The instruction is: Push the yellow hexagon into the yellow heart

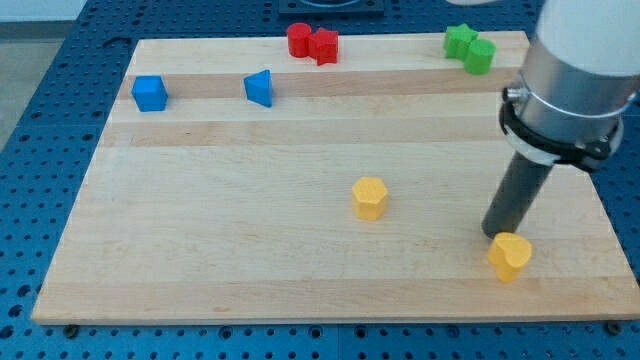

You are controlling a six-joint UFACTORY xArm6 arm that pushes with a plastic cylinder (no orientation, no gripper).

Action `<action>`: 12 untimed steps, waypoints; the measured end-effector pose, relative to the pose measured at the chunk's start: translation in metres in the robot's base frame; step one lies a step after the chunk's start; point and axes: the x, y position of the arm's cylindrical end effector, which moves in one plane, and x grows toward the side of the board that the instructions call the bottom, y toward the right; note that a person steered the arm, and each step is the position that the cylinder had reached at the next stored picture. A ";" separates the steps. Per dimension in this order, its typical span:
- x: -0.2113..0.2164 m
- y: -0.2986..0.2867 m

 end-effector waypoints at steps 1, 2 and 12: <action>0.001 -0.004; 0.007 0.001; -0.007 -0.208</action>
